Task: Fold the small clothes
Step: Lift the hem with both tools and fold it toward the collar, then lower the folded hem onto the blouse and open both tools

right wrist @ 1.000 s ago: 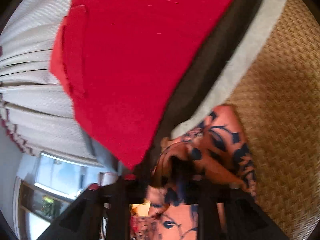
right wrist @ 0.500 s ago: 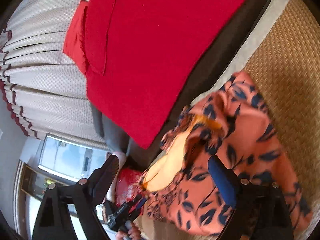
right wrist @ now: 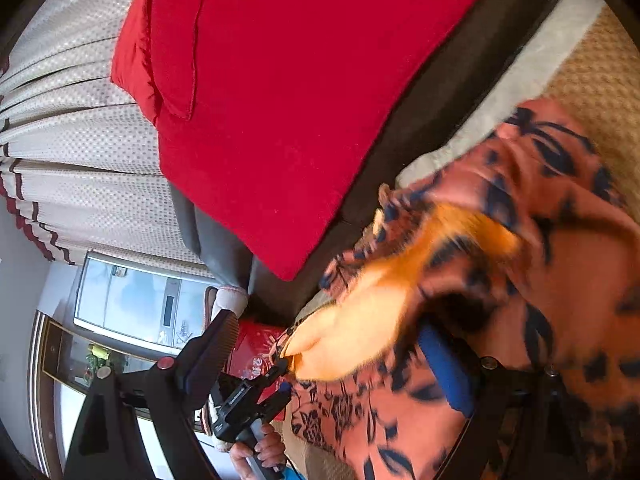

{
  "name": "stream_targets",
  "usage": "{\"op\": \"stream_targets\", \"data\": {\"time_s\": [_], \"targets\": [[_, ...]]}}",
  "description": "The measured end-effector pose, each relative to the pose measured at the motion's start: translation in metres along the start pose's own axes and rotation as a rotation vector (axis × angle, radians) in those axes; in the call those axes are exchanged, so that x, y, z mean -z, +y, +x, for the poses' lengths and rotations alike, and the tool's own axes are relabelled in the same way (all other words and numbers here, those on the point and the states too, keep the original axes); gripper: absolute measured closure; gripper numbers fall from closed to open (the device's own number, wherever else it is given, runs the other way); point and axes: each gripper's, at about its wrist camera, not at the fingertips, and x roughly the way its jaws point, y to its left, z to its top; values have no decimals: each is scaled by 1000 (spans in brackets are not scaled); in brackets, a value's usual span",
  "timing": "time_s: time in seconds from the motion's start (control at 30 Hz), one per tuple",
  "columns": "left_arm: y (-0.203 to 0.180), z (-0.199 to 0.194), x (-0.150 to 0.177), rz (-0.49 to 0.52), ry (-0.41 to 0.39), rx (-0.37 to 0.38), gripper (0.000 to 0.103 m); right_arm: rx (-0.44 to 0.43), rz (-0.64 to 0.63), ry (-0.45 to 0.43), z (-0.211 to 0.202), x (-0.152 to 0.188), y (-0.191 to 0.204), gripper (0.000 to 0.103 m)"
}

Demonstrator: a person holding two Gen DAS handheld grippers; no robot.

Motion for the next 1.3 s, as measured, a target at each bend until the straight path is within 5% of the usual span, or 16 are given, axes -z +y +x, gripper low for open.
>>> {"op": "stream_targets", "data": {"time_s": [0.47,0.73,0.87,0.97,1.1,1.3], "targets": [[-6,14,-44,-40,-141,102,53,-143,30,-179,22,-60,-18,10],[-34,-27,-41,76,-186,194,52,-136,-9,-211,15,-56,-10,10],[-64,-31,-22,275,-55,216,50,-117,-82,-167,6,-43,11,11],[-81,-10,2,426,84,76,50,-17,-170,-58,14,-27,34,16],[-73,22,14,403,258,72,50,-17,-205,110,29,-4,41,16],[-77,61,15,361,291,39,46,-14,-72,162,83,-17,14,16]]}}
